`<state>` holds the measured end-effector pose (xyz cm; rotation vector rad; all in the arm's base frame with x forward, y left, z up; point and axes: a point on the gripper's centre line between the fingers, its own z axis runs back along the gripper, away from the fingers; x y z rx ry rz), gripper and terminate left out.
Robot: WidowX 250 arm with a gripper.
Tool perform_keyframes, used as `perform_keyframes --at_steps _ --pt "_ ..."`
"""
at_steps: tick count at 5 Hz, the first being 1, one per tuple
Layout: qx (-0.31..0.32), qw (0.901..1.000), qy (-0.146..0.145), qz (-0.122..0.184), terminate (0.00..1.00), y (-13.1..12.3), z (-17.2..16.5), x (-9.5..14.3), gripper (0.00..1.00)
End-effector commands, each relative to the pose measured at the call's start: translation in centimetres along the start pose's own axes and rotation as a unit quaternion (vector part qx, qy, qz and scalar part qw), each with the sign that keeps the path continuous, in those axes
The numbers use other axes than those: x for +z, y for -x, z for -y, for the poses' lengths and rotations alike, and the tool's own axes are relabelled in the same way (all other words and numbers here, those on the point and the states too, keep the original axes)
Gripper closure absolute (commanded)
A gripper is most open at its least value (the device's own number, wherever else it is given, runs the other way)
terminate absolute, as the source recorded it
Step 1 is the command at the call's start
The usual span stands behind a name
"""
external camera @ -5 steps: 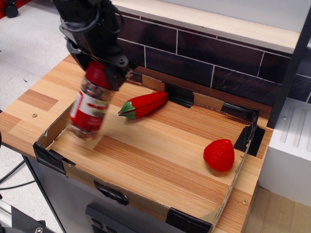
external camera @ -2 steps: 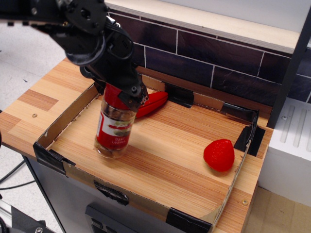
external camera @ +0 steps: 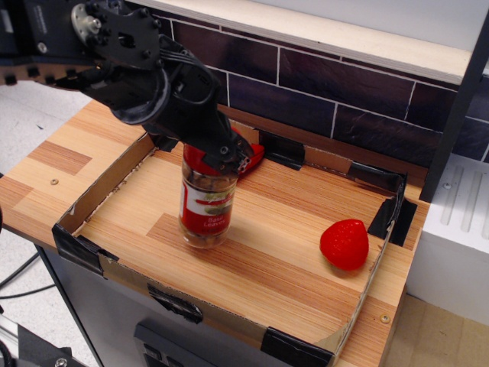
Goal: Upright basil bottle
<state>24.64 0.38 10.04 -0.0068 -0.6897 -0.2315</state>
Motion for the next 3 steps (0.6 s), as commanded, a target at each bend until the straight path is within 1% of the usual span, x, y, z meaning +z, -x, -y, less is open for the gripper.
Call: perform_keyframes --at_steps 1,2,3 --pt "-0.005 0.9999 -0.010 -0.008 0.00 -0.28 0.27 -0.32 0.00" --pt "-0.006 0.9997 -0.018 -0.015 0.00 -0.35 0.30 -0.14 0.00" --pt "0.007 0.9993 -0.027 -0.026 1.00 -0.91 -0.06 0.57 0.00"
